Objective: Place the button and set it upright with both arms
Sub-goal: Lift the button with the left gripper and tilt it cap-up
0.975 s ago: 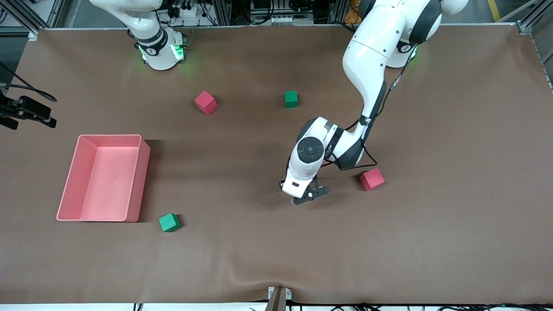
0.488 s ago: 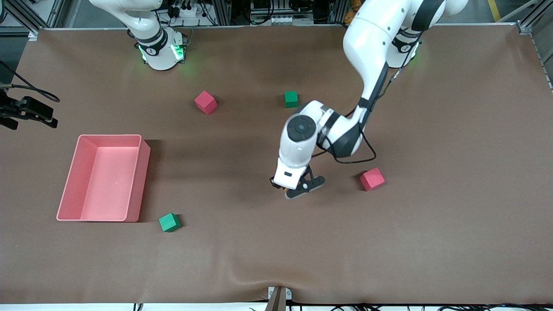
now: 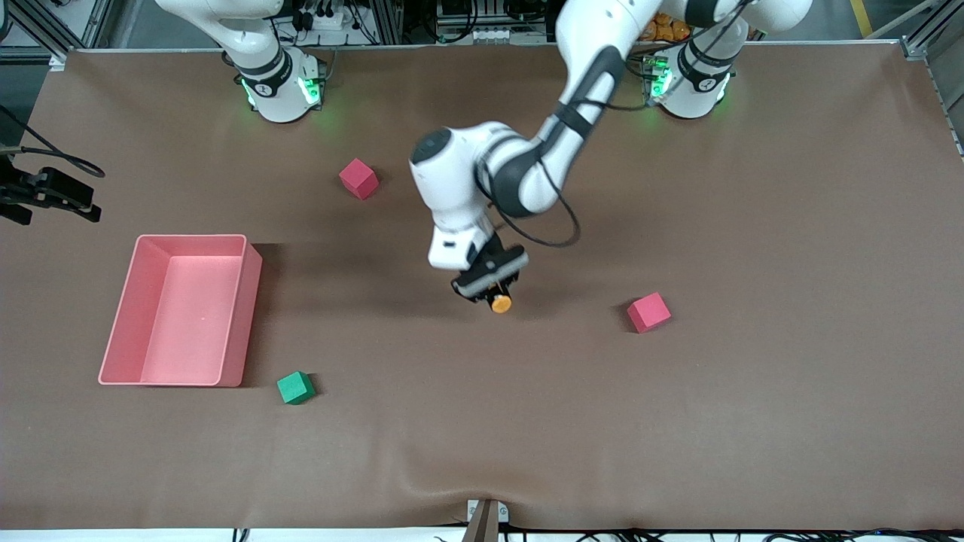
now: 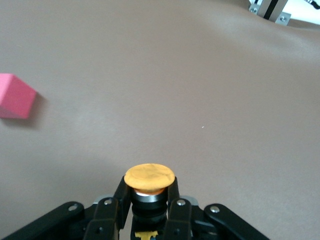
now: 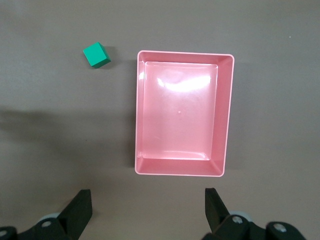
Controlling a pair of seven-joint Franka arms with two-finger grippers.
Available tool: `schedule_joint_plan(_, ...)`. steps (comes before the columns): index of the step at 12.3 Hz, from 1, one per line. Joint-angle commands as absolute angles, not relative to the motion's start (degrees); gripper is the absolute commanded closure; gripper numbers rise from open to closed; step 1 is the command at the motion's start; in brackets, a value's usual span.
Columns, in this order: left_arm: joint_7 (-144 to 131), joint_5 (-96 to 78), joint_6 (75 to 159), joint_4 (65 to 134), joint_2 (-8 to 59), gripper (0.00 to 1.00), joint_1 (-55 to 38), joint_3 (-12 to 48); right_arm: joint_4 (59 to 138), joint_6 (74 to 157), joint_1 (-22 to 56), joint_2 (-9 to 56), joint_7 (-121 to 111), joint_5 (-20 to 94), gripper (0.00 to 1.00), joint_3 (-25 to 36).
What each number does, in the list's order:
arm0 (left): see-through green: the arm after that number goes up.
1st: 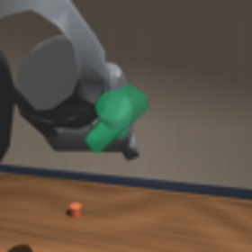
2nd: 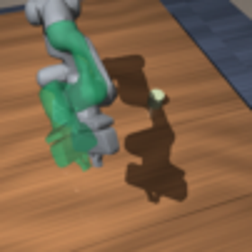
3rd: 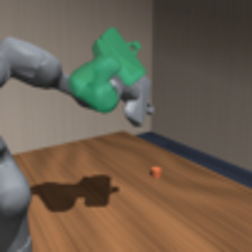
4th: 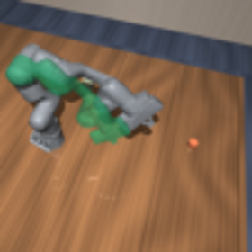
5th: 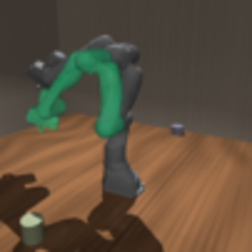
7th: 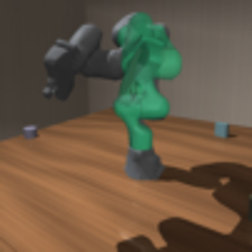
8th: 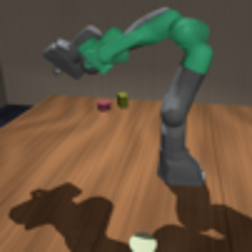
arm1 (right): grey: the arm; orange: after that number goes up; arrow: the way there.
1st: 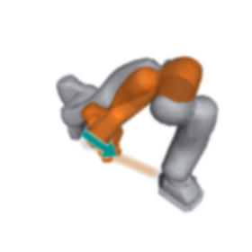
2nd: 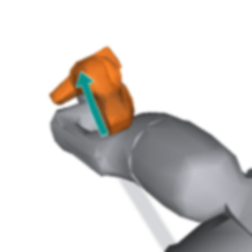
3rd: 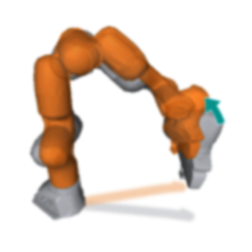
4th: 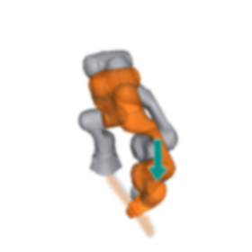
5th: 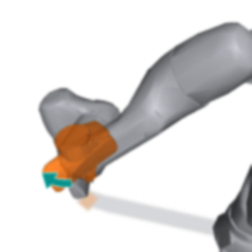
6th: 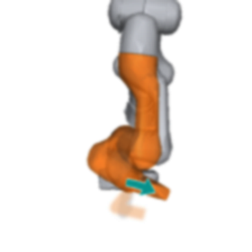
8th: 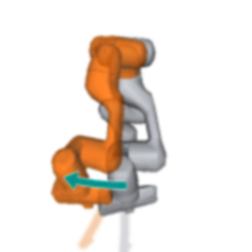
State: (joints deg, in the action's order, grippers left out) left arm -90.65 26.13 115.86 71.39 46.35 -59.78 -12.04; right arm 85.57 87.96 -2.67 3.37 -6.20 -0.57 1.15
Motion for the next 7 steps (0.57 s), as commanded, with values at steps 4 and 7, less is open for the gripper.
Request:
schedule_joint_plan(4,-108.96,41.64,101.53,72.86,45.61,1.00,-73.64,-17.40,85.78,86.66,-1.58,3.08,-5.10,-2.63,0.00,1.23)
schedule_joint_plan(7,-117.38,44.28,100.02,72.86,50.08,1.00,-76.98,-17.31,86.48,85.17,-3.33,2.20,-5.01,-2.64,0.00,1.41)
